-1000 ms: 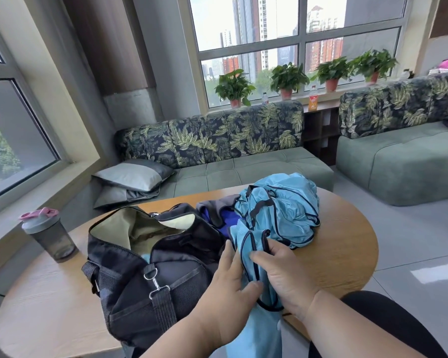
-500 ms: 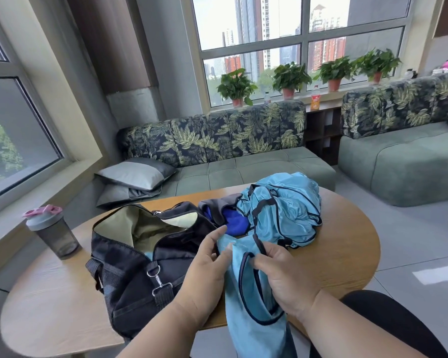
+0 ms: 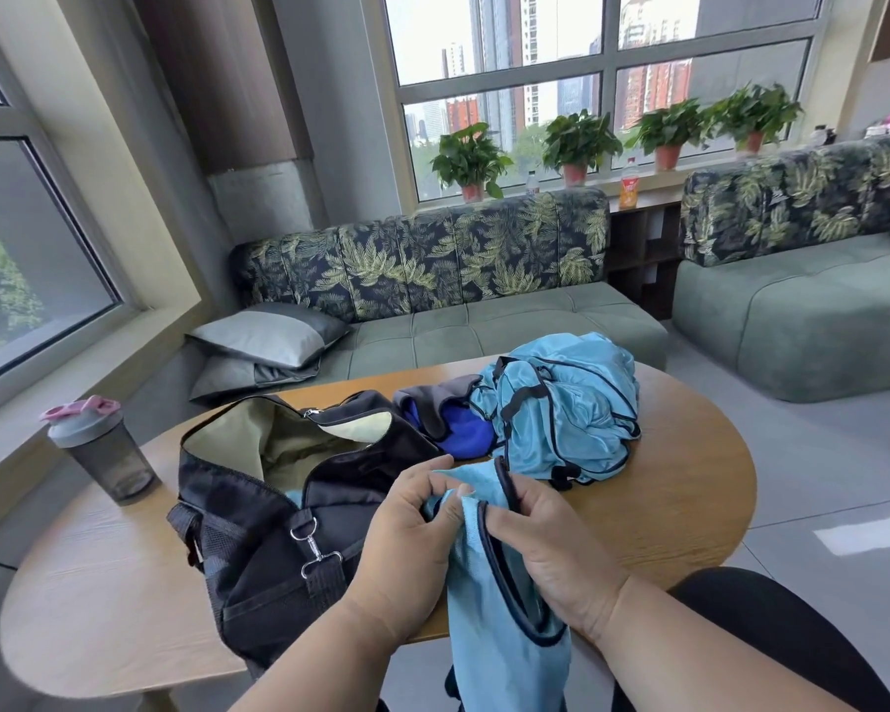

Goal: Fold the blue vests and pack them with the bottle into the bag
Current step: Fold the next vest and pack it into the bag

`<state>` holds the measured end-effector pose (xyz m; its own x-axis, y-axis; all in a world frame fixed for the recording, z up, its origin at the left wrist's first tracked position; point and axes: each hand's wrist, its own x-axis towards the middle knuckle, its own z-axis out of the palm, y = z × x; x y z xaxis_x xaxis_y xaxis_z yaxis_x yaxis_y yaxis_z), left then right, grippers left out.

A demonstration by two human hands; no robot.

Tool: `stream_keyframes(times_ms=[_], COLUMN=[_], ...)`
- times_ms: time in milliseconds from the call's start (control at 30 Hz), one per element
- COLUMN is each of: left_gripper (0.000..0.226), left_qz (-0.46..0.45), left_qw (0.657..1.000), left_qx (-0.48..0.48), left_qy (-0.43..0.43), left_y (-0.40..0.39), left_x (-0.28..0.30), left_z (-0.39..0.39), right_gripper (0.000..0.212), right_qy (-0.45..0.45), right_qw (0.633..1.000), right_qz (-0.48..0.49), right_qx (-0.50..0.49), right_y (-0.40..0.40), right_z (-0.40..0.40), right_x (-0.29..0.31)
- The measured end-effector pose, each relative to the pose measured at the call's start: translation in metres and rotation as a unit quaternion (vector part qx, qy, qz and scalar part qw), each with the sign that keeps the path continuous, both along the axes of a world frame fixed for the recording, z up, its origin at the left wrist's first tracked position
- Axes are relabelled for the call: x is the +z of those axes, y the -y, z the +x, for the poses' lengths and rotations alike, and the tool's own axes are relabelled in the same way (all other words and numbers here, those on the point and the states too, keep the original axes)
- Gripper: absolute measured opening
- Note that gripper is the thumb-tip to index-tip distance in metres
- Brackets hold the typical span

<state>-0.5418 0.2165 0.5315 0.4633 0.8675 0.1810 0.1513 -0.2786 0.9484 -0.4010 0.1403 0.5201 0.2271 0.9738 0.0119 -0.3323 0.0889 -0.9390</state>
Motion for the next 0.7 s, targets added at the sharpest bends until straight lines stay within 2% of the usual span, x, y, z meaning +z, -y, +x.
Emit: stream_keyframes(times_ms=[200, 300, 500, 633, 700], left_gripper=[0.025, 0.030, 0.046, 0.045, 0.042], left_qz=[0.031, 0.017, 0.011, -0.061, -0.108], left_qw=[0.999, 1.000, 0.999, 0.997, 0.991], left_qx=[0.019, 0.019, 0.024, -0.019, -0.063], left_qy=[-0.011, -0.006, 0.024, 0.054, 0.041], left_y=[-0.003, -0.005, -0.006, -0.008, -0.009], left_x=[0.001, 0.001, 0.000, -0.001, -0.001], left_z=[-0.003, -0.006, -0.008, -0.012, -0.015], right_gripper=[0.038, 0.037, 0.038, 0.037, 0.038], right_qy=[-0.011, -0.058, -0.047, -0.069, -0.081], right_qw=[0.997, 0.997, 0.998, 0.997, 0.996], right_qz=[-0.014, -0.003, 0.001, 0.017, 0.024], right_qx=[-0.069, -0.057, -0.040, -0.027, -0.031], right_y=[-0.004, -0.006, -0.005, -0.003, -0.004], right_z=[0.001, 0.003, 0.002, 0.003, 0.005], right_x=[-0.006, -0.009, -0.009, -0.007, -0.006])
